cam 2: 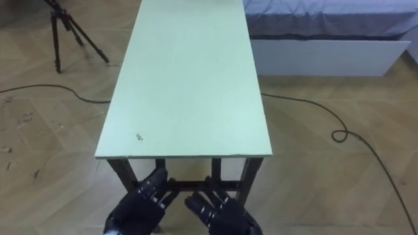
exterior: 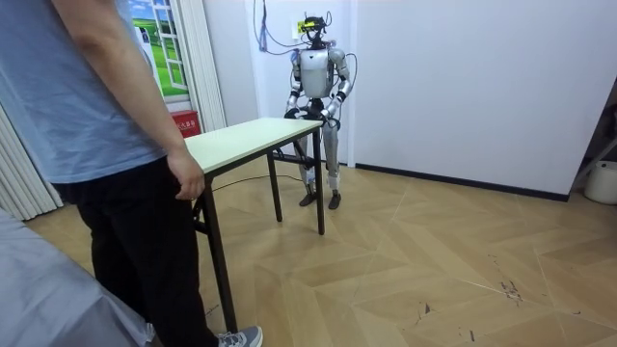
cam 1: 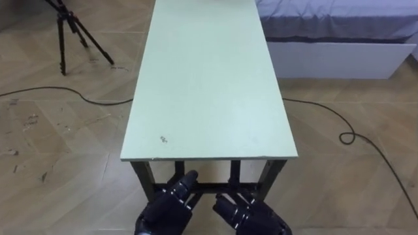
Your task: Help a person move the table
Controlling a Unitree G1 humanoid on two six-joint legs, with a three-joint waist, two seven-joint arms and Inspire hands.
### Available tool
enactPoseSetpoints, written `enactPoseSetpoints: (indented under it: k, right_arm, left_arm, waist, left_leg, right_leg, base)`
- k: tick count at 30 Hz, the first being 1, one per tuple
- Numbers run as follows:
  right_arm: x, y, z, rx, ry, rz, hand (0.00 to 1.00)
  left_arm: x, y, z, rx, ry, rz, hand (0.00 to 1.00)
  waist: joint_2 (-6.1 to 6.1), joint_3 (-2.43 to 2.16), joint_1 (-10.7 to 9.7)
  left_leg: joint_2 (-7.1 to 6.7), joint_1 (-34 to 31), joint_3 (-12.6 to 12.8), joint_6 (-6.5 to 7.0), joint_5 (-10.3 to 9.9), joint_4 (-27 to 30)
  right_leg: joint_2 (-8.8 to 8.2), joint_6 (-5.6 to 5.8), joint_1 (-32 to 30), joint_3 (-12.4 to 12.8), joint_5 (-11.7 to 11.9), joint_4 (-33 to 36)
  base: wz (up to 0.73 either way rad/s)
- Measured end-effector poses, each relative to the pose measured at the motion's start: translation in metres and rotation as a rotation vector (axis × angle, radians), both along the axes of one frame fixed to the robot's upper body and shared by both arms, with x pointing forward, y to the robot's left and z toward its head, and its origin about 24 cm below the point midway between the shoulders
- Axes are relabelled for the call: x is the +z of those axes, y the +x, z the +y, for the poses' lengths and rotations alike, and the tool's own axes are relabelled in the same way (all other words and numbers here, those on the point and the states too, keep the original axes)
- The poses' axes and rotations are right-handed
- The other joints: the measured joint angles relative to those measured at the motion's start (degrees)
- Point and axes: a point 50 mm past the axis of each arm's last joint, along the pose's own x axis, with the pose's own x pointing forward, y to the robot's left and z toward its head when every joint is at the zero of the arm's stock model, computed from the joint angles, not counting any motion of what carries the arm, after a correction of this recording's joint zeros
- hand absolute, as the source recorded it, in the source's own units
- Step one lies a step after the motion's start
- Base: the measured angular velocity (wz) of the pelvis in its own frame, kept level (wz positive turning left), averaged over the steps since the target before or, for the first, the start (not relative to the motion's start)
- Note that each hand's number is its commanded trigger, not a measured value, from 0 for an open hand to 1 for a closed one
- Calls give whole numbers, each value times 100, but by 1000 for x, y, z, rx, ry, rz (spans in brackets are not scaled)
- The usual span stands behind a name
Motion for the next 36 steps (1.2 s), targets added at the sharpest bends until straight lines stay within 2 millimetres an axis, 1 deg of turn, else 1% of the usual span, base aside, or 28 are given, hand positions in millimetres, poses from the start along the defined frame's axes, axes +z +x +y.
enactPoseSetpoints:
  k: [2,6,10,13,16,20,22,27,30,32,36]
  right_arm:
    - [1,2,0,0,-3,-4,0]
    - [2,5,1,3,-4,-11,0]
    - [5,8,2,4,-4,-26,0]
    - [9,15,2,2,-5,-45,0]
    - [14,23,2,-33,14,-50,0]
    - [24,45,1,-67,-10,-69,0]
    - [25,50,0,-95,-20,-38,0]
    - [26,56,-2,-161,-2,6,0]
    - [28,60,-2,-202,27,37,0]
    - [29,62,-2,-226,43,51,0]
    - [30,67,-3,-299,99,90,0]
  left_arm:
    - [0,0,0,1,6,9,0]
    - [4,3,1,0,17,4,0]
    - [6,7,3,7,21,-8,0]
    - [9,13,8,16,33,-26,0]
    - [12,20,13,27,41,-28,0]
    - [13,26,21,70,69,-3,0]
    - [14,30,25,93,77,12,0]
    - [14,39,33,140,103,57,0]
    - [11,43,33,137,110,89,0]
    - [9,47,32,144,105,107,0]
    - [6,53,31,171,84,155,0]
  waist:
    - [1,11,-1]
    - [-15,29,-25]
    - [-22,30,-21]
    - [-18,32,5]
    - [-4,41,9]
    - [35,61,22]
    - [39,65,41]
    - [40,65,127]
    - [41,65,148]
    - [56,75,173]
    - [63,80,163]
  left_leg:
    - [8,52,51,0,0,-8]
    - [11,72,70,0,0,-8]
    - [11,64,71,0,0,3]
    - [11,65,71,0,0,4]
    - [12,72,60,0,0,4]
    - [11,153,60,0,0,-17]
    - [11,158,45,0,0,-19]
    - [11,155,46,0,0,-17]
    - [11,155,45,0,0,-14]
    - [13,162,45,1,1,-13]
    - [22,167,39,1,1,-3]
  right_leg:
    - [42,-1,34,62,1,0]
    - [52,-2,60,73,1,-4]
    - [45,-3,59,64,1,-6]
    - [44,-3,58,58,1,-14]
    - [43,-2,59,68,1,-4]
    - [56,-2,77,84,1,4]
    - [55,-2,80,70,1,3]
    - [51,-3,81,61,2,5]
    - [46,-5,82,60,3,14]
    - [42,-5,80,66,3,34]
    - [19,-5,63,71,3,81]
  base:
    - [-11]
    - [0]
    - [0]
    - [0]
    - [0]
    - [-6]
    - [0]
    - [0]
    - [0]
    - [0]
    - [0]
